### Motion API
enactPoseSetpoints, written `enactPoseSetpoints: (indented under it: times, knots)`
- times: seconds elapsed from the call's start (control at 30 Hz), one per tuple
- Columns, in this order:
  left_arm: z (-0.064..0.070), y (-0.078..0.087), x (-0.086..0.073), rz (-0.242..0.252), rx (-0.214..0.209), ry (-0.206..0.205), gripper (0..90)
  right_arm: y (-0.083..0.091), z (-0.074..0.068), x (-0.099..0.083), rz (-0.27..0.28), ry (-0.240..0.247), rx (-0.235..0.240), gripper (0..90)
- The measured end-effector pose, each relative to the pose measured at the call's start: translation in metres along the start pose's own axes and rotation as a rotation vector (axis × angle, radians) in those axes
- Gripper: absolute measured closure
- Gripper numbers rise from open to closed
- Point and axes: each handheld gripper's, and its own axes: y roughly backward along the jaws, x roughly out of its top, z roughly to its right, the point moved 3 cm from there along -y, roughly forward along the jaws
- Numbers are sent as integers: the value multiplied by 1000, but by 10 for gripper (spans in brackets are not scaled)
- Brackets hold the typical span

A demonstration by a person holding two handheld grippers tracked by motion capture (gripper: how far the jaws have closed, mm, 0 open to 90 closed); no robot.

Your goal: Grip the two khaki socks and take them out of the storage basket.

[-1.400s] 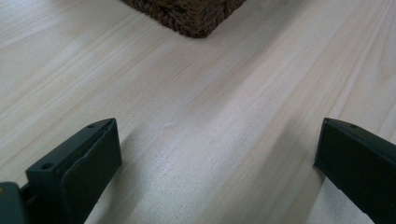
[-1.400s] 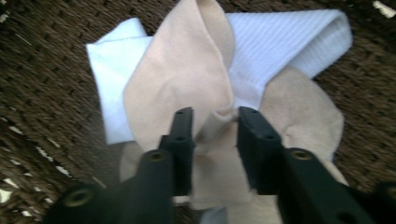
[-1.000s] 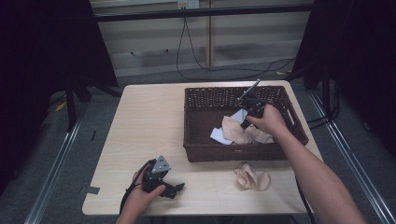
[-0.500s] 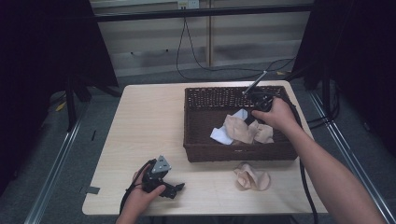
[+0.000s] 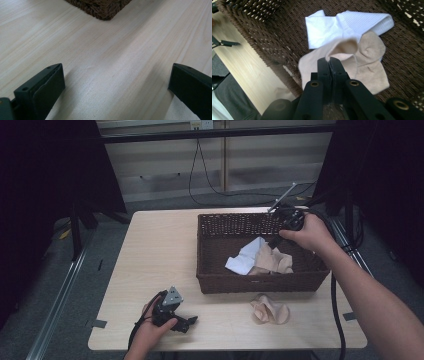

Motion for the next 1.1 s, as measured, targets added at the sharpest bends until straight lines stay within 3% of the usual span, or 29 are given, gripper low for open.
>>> enactPoseSetpoints:
  times: [0.57,1.1]
  knots:
    - [0,0,0,0,0,0,0,63,-18,-6,-7,39,43,886]
    - [0,0,0,0,1,0,0,100,-39,-14,11,99,68,886]
